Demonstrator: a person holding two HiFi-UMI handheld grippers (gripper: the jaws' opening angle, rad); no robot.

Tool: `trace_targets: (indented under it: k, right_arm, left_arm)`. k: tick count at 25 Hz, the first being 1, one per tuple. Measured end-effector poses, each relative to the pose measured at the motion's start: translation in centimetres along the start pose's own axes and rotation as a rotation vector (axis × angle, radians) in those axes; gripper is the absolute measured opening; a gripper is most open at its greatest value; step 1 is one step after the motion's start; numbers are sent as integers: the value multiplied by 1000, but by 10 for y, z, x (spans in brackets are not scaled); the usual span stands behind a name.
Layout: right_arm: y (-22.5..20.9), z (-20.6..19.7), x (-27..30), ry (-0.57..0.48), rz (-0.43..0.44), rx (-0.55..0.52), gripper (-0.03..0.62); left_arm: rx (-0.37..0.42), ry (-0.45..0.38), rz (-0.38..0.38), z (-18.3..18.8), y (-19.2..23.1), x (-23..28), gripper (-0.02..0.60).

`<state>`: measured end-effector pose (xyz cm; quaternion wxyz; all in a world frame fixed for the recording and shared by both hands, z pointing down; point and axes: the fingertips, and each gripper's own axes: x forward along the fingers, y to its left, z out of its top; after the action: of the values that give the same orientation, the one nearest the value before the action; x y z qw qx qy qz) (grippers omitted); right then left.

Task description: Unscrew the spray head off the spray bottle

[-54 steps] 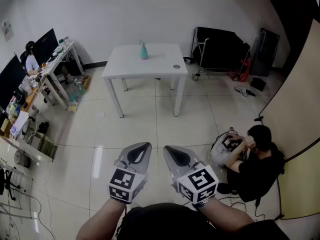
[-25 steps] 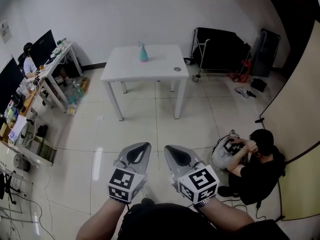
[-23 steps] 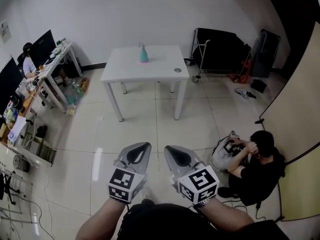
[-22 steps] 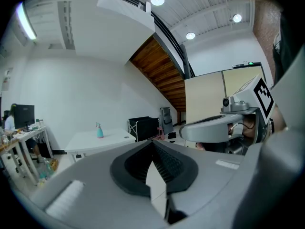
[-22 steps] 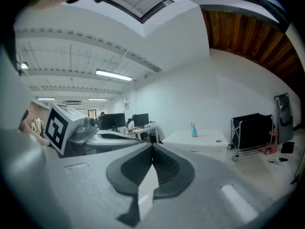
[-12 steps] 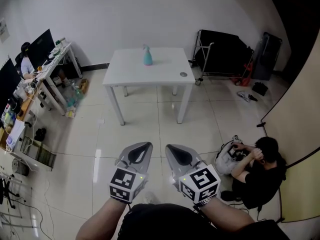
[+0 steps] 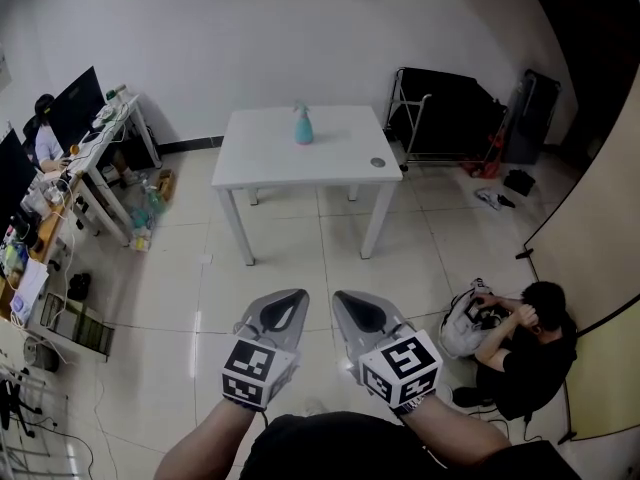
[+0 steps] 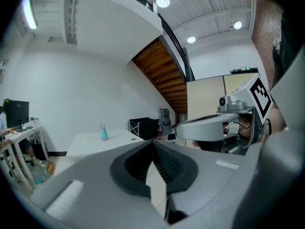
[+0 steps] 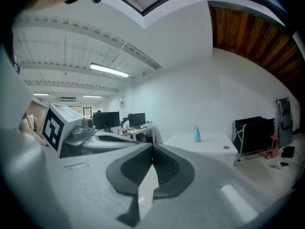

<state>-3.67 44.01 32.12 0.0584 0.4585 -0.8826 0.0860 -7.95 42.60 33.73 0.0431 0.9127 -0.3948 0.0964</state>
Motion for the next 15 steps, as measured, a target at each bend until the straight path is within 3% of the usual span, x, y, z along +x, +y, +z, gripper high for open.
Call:
trace_targets:
  k: [15]
  right_arm:
    - [3,9,36,4,-24,-15,-9]
  left_arm:
    - [-18,-8,-10,1,38,2,12]
